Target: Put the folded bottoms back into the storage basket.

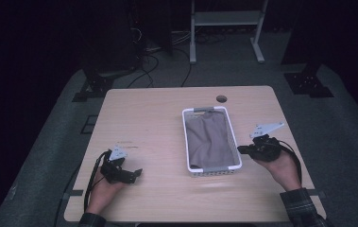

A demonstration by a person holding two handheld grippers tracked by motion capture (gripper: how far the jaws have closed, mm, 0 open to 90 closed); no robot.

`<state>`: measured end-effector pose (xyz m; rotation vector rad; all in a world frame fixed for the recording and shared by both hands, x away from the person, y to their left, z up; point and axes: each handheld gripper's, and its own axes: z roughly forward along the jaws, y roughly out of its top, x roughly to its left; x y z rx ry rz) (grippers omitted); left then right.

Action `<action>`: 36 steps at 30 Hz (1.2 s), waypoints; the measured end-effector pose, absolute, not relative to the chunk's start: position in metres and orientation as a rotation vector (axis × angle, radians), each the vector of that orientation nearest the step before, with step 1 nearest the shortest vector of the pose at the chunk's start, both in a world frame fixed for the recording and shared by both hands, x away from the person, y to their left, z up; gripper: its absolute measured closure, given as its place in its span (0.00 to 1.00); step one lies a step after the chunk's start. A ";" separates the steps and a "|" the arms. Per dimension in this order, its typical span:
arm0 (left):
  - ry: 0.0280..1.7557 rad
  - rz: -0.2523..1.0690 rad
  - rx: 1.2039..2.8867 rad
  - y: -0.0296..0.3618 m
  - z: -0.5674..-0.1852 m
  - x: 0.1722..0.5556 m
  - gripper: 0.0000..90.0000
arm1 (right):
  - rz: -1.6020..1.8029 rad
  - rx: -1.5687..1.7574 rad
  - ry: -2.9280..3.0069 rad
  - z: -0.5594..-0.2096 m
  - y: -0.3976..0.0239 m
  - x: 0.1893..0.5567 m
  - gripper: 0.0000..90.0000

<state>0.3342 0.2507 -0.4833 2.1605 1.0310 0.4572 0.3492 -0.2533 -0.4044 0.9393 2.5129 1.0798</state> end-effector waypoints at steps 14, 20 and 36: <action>1.031 0.457 2.160 0.251 -0.483 0.334 0.00 | 0.898 1.261 2.294 -0.449 -0.287 0.369 0.00; 1.031 0.457 2.161 0.251 -0.483 0.334 0.00 | 0.870 1.302 2.296 -0.465 -0.293 0.374 0.00; 1.029 0.455 2.162 0.251 -0.483 0.334 0.00 | 0.930 1.301 2.260 -0.487 -0.302 0.375 0.00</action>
